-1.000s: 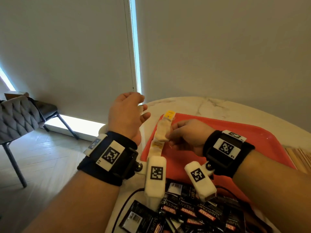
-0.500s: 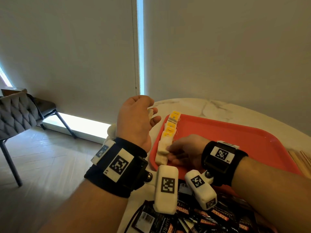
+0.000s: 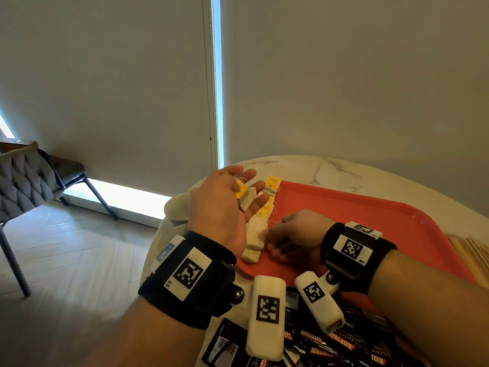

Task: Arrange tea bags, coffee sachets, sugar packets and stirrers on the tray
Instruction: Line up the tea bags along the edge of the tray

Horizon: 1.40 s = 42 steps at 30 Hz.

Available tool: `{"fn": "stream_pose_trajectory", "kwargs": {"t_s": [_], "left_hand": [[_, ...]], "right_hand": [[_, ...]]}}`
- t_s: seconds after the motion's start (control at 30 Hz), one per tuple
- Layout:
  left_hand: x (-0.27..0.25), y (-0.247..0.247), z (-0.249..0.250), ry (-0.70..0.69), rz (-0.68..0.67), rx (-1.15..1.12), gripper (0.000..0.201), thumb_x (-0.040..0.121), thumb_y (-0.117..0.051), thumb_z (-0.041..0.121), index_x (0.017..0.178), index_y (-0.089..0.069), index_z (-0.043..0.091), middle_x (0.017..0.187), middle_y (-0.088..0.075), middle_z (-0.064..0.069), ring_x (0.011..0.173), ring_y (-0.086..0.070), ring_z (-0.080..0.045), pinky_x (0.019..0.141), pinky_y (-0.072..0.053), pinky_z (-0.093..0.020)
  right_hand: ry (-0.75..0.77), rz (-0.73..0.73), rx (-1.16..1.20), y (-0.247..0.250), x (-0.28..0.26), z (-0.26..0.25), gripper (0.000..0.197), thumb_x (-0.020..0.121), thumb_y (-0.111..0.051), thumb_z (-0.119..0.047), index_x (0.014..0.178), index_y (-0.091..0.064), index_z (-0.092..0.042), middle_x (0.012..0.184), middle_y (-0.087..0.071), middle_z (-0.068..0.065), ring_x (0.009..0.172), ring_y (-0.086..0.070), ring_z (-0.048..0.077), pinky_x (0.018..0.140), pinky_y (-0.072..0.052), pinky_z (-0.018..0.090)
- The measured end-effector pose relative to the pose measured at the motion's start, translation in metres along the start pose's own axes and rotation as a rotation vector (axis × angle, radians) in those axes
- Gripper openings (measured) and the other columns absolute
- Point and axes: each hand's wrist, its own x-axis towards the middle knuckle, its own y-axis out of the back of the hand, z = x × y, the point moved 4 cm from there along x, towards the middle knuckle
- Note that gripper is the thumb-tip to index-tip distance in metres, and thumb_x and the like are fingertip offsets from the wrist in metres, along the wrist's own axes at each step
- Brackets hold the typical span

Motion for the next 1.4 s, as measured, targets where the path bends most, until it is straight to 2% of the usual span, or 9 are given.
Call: {"fn": "stream_pose_trajectory", "kwargs": {"t_s": [0.13,0.33,0.53,0.63,0.73,0.9,1.13,1.3,1.4], "left_hand": [[0.000,0.001,-0.014,0.005,-0.024,0.089,0.056,0.094,-0.026,-0.020,0.126,-0.059,0.012,0.124,-0.070,-0.016,0.102,-0.077,-0.032,0.089,-0.063,-0.049],[-0.008,-0.006,-0.028,-0.049,-0.126,0.338,0.074,0.093,-0.047,-0.023,0.149,-0.046,0.026,0.102,-0.081,-0.004,0.099,-0.078,-0.029,0.097,-0.059,-0.052],[-0.009,-0.005,-0.034,-0.128,-0.190,0.666,0.103,0.079,-0.072,0.015,0.163,-0.018,0.042,0.117,-0.078,0.005,0.111,-0.073,-0.036,0.102,-0.053,-0.062],[-0.007,-0.003,-0.029,-0.183,-0.190,0.730,0.089,0.086,-0.076,0.000,0.158,-0.035,0.033,0.128,-0.074,0.006,0.112,-0.073,-0.019,0.099,-0.058,-0.048],[-0.006,0.001,-0.026,-0.213,-0.165,0.731,0.068,0.085,-0.069,-0.015,0.141,-0.056,0.022,0.129,-0.072,-0.001,0.109,-0.075,-0.018,0.096,-0.060,-0.049],[-0.004,-0.004,-0.016,-0.308,-0.113,0.818,0.026,0.081,-0.087,0.033,0.104,-0.077,0.028,0.103,-0.079,0.005,0.099,-0.076,-0.015,0.095,-0.060,-0.048],[-0.001,-0.002,-0.004,-0.377,-0.019,0.824,0.005,0.084,-0.075,0.036,0.088,-0.078,0.036,0.090,-0.080,0.001,0.092,-0.077,-0.025,0.090,-0.061,-0.052],[0.005,0.001,-0.002,-0.210,0.049,0.657,0.007,0.093,-0.070,0.012,0.091,-0.072,0.019,0.093,-0.078,-0.007,0.094,-0.076,-0.028,0.084,-0.062,-0.042],[0.001,-0.004,0.003,-0.063,0.072,0.548,0.002,0.098,-0.064,0.019,0.098,-0.066,0.018,0.107,-0.072,-0.004,0.103,-0.070,-0.024,0.093,-0.057,-0.041]], "right_hand": [[0.258,0.130,-0.019,0.026,-0.007,-0.016,0.013,0.089,-0.077,-0.024,0.087,-0.074,-0.011,0.084,-0.075,0.011,0.062,-0.064,0.019,0.057,-0.051,0.031],[0.622,0.191,0.031,0.040,-0.030,-0.038,0.012,0.090,-0.074,-0.027,0.085,-0.077,-0.017,0.076,-0.065,0.000,0.066,-0.053,0.009,0.057,-0.042,0.025],[0.718,0.078,-0.018,0.032,-0.030,-0.041,0.005,0.088,-0.076,-0.010,0.086,-0.073,-0.007,0.065,-0.068,-0.009,0.056,-0.058,-0.002,0.053,-0.042,0.009],[0.730,0.048,0.116,0.033,-0.027,-0.045,0.008,0.089,-0.074,-0.009,0.081,-0.072,-0.012,0.077,-0.071,0.001,0.065,-0.060,0.004,0.055,-0.044,0.013],[0.698,0.020,0.271,0.035,-0.022,-0.045,0.014,0.089,-0.072,-0.010,0.077,-0.072,-0.018,0.077,-0.068,0.001,0.070,-0.059,0.009,0.057,-0.045,0.017],[0.775,0.065,0.165,0.037,-0.021,-0.044,0.009,0.089,-0.076,-0.019,0.080,-0.076,-0.022,0.087,-0.074,0.013,0.076,-0.063,0.013,0.065,-0.048,0.023],[0.748,-0.012,0.247,0.028,-0.021,-0.045,0.020,0.085,-0.077,-0.001,0.100,-0.070,-0.012,0.085,-0.074,0.012,0.080,-0.070,0.023,0.074,-0.056,0.034],[0.634,0.073,0.257,0.025,-0.024,-0.044,0.025,0.082,-0.078,0.005,0.098,-0.063,-0.007,0.074,-0.071,0.018,0.070,-0.070,0.027,0.069,-0.058,0.040],[0.462,0.103,0.221,0.023,-0.018,-0.029,0.024,0.081,-0.077,0.006,0.092,-0.061,-0.008,0.067,-0.066,0.011,0.062,-0.066,0.025,0.065,-0.060,0.040]]}}
